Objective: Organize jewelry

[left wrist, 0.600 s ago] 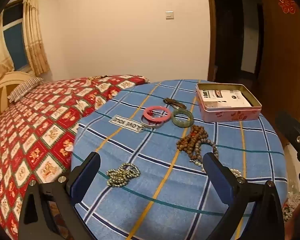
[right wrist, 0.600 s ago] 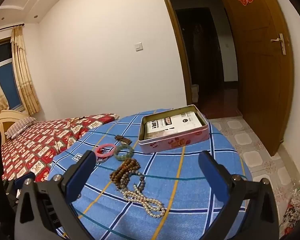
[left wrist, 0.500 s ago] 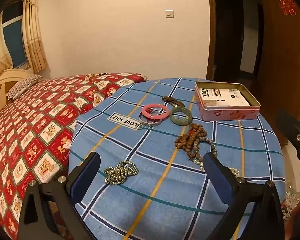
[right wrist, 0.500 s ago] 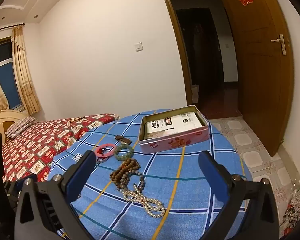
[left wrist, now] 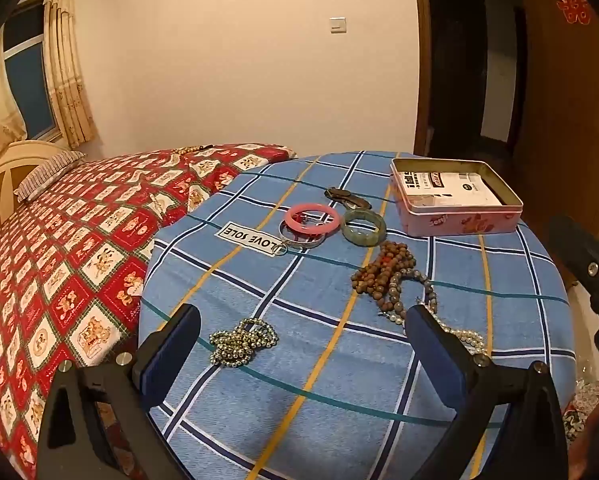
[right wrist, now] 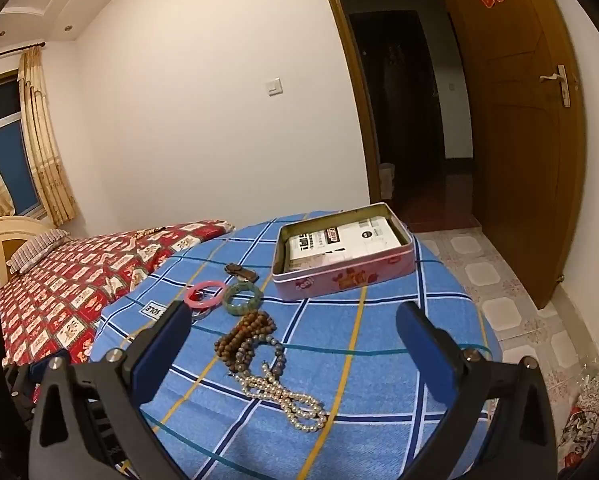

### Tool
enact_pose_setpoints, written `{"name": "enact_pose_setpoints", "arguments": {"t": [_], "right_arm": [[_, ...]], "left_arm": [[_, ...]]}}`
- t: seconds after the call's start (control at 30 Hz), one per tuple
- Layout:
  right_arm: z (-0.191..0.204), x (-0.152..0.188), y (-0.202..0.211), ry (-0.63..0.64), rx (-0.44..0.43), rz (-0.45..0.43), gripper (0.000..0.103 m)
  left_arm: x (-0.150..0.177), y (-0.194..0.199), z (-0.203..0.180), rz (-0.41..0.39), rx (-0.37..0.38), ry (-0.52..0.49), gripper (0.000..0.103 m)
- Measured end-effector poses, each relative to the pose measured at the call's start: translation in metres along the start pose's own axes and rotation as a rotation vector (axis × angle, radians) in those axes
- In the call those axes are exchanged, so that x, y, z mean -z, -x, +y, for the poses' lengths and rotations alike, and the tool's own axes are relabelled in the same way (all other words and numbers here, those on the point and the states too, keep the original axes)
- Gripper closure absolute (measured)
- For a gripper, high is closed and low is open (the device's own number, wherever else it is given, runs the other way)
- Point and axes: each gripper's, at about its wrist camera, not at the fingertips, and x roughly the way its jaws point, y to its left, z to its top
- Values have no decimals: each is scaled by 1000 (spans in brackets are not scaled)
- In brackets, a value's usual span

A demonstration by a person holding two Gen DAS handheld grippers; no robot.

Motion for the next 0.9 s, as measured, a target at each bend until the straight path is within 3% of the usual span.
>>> {"name": "enact_pose_setpoints", "arguments": {"t": [0.9], "right_arm": [[2, 2, -1, 2, -2, 5, 0]], "left_arm": [[-3, 5, 0, -22, -2, 3, 1]]}}
